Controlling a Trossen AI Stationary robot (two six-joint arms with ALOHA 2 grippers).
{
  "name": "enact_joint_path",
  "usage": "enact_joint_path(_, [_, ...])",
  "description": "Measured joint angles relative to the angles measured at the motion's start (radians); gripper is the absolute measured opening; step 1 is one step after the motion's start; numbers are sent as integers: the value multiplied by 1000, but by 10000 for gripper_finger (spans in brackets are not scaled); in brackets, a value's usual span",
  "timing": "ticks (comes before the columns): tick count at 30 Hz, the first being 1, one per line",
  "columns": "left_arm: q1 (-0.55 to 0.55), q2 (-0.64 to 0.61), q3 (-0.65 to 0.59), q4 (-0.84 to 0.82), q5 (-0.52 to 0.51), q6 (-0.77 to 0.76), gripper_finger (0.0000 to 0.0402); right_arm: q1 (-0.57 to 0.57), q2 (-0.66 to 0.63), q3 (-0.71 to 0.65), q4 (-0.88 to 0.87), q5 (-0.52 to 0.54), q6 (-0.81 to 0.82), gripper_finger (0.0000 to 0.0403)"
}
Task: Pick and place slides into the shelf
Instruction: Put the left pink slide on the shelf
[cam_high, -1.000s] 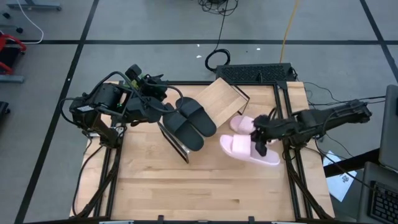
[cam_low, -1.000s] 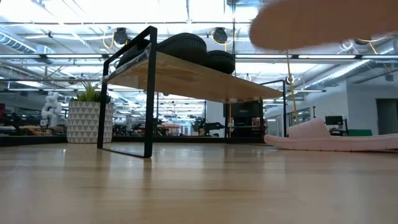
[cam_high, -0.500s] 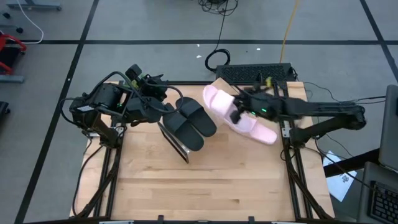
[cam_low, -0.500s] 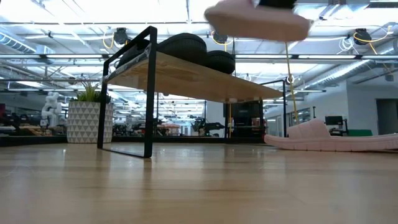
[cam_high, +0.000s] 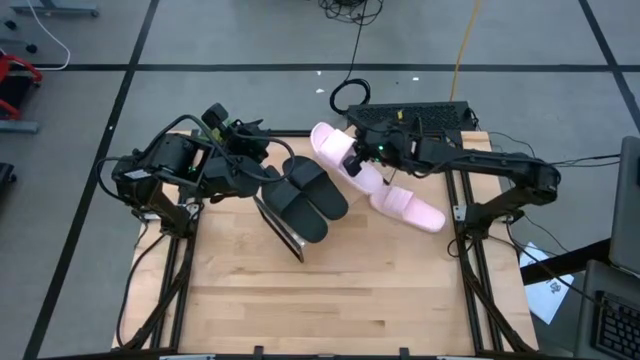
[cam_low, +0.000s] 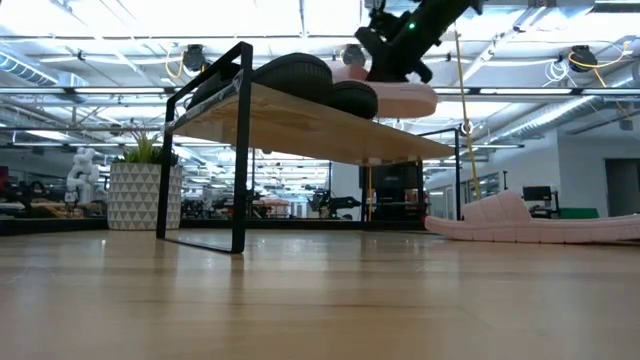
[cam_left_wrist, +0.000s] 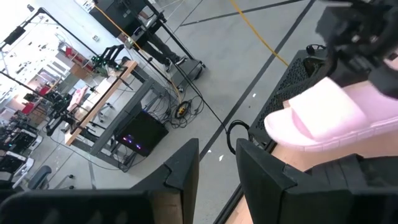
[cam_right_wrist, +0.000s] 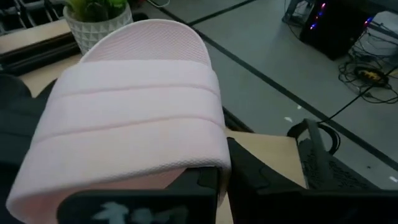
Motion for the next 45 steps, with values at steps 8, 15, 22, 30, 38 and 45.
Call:
enact_joint_path(8, [1,0,0,0,0,2,113,-14,74,7,0,-40,-11,1])
enact_joint_path(15, [1,0,0,0,0,12,113,-31,81,7,-22,-40,-27,1])
enact_joint_path(22, [1,0,0,0,0,12,113,-37,81,7,-39,-63,-22,1])
enact_joint_path(30, [1,0,0,0,0,11,113,-18,81,7,-17,-69,-15,1])
enact_joint_path(38, [1,0,0,1,0,12,113,-18,81,7,-14,-96,11,1])
enact_joint_path(45, [1,0,0,1,0,12,113,-33,81,7,-70,-71,17,1])
